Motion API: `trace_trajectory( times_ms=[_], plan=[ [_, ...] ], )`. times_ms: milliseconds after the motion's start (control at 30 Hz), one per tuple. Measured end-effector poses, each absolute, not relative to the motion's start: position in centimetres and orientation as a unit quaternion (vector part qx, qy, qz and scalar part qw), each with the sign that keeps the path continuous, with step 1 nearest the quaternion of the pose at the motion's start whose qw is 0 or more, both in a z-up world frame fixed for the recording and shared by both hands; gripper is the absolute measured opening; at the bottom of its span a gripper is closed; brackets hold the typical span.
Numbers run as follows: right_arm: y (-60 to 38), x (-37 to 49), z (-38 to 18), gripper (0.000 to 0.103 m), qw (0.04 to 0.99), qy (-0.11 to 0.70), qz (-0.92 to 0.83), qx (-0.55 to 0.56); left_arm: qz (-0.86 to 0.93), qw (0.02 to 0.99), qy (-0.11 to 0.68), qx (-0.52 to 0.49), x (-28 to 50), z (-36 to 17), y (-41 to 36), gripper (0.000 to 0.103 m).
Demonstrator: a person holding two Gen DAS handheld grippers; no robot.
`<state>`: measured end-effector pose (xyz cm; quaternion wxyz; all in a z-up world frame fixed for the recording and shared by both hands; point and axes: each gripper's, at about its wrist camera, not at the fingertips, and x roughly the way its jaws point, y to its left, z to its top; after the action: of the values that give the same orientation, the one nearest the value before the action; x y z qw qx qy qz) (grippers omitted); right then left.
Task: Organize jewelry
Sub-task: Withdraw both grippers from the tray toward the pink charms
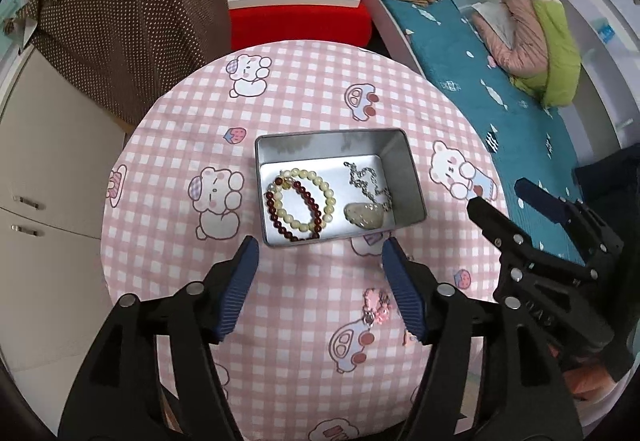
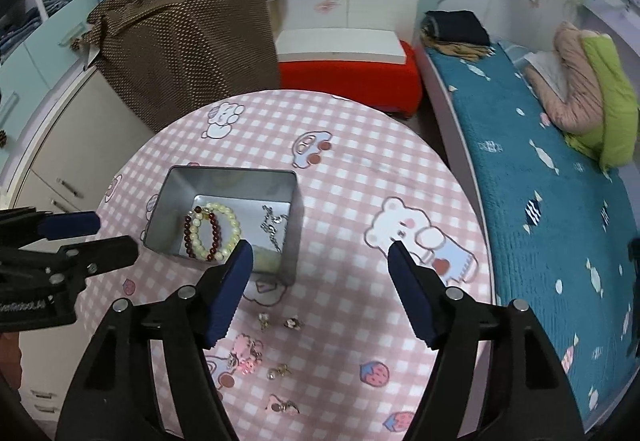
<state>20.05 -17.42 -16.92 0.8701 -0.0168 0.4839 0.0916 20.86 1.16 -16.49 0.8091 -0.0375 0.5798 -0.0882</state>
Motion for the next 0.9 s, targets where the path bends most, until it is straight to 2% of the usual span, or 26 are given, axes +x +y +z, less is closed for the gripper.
trace_trajectory(
  times_ms=[67,233,567,900],
  plan=[
    [-17.7,19.4,-16.9,0.076,0.873,0.481,0.08,-0.018,-0.094,0.809,0.579,-0.034,20.1,-16.4,1.1,0.069],
    [-18.4,17.6,-17.3,0.079,0.872,0.484,0.067,-0.011,-0.093,0.81,0.578,-0.026,18.4,-16.5,0.8,0.077],
    [-19.4,13.8,-18.6,0.086,0.86,0.498,0.107,-0.022,-0.059,0.81,0.581,-0.045,13.7,-17.5,-0.1,0.077],
    [-18.5,9.5,-22.4,0.085,0.835,0.522,0.165,-0.048,-0.035,0.795,0.603,-0.057,8.4,-20.5,-1.3,0.077]
  ],
)
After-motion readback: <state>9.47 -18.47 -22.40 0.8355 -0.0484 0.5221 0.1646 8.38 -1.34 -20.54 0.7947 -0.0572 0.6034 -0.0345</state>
